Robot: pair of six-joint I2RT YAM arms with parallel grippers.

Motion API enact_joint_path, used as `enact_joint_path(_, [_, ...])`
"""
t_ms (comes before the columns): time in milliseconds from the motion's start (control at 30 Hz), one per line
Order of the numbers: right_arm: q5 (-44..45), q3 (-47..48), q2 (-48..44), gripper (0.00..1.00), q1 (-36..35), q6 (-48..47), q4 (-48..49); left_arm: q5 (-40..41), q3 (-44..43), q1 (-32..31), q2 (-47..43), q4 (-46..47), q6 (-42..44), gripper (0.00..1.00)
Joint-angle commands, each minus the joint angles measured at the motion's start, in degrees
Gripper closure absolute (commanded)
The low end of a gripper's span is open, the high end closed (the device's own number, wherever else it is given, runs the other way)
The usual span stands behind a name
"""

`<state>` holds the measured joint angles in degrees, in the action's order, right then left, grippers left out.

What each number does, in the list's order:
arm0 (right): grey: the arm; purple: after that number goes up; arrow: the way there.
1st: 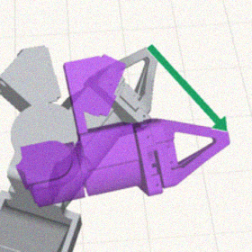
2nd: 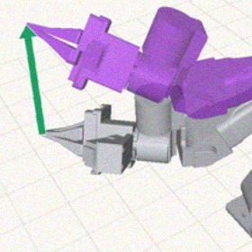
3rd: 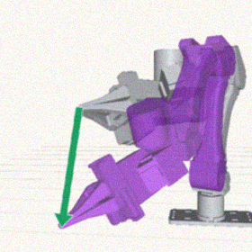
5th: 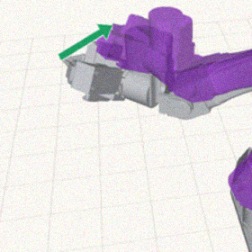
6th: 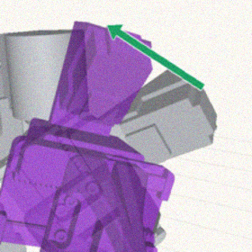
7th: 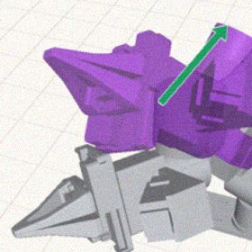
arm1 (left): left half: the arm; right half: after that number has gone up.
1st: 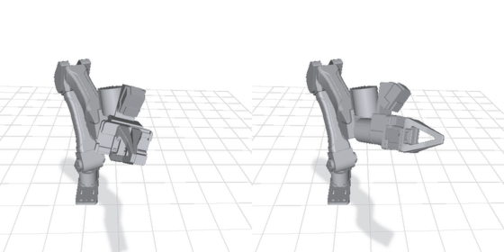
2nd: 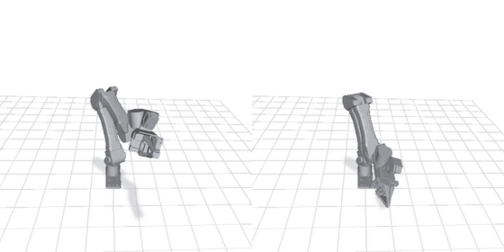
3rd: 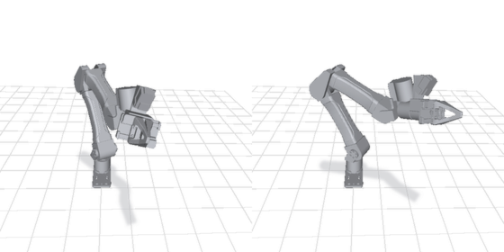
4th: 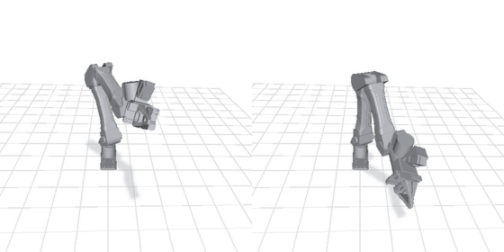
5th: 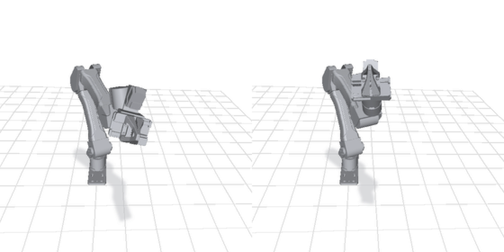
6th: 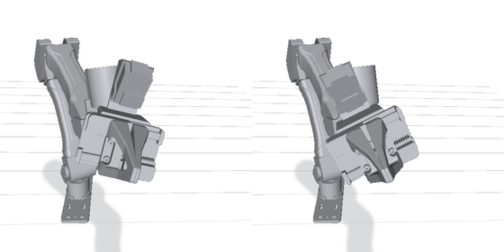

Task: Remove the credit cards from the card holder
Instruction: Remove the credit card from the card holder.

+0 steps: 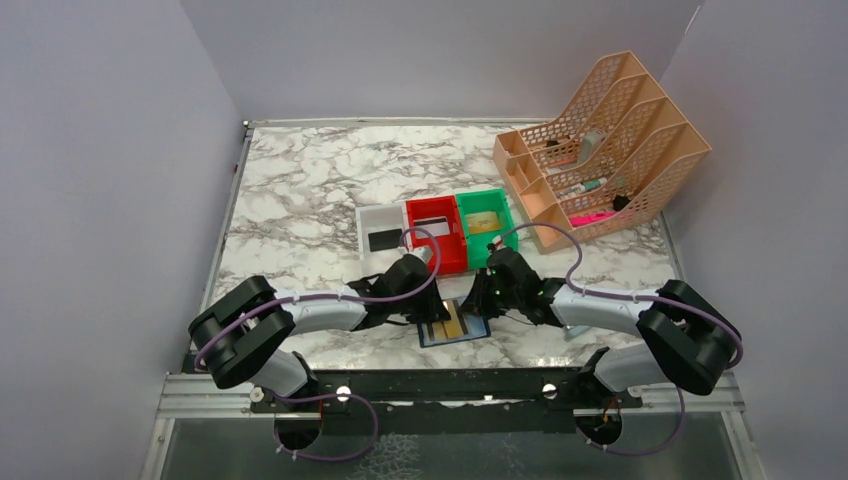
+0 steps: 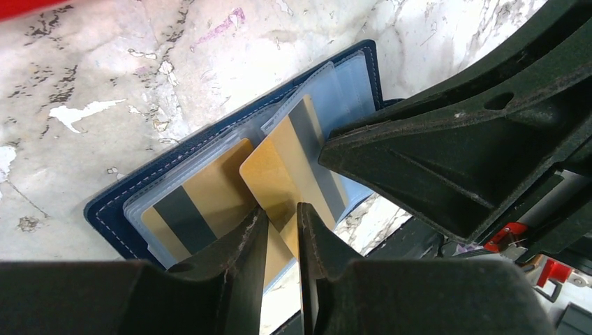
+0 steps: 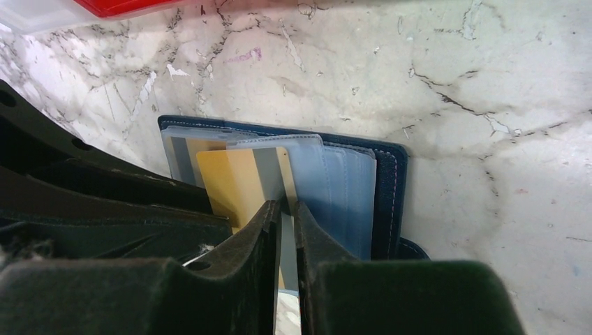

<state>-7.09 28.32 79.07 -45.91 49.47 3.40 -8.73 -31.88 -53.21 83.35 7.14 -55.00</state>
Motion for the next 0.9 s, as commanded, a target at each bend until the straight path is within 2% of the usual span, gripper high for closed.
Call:
enact_joint_path(0, [2.0,-2.7,3.0,0.83,-1.1,1.1,-3.1,-3.8,1.2,-0.6,1.2,7.5,-2.2,0.75])
enact_joint_path(400, [3.7,-4.4,-1.8,0.83,-1.1,2.4,-3.3,0.2,2.1,-0.4,-1.8,5.0,-2.3,0.94])
enact_joint_path(867, [-0.7,-2.5,-6.8,0.8,-1.1,-0.7,-2.4,2.7,-1.0,-0.3,-3.5,-5.0,3.5,0.97])
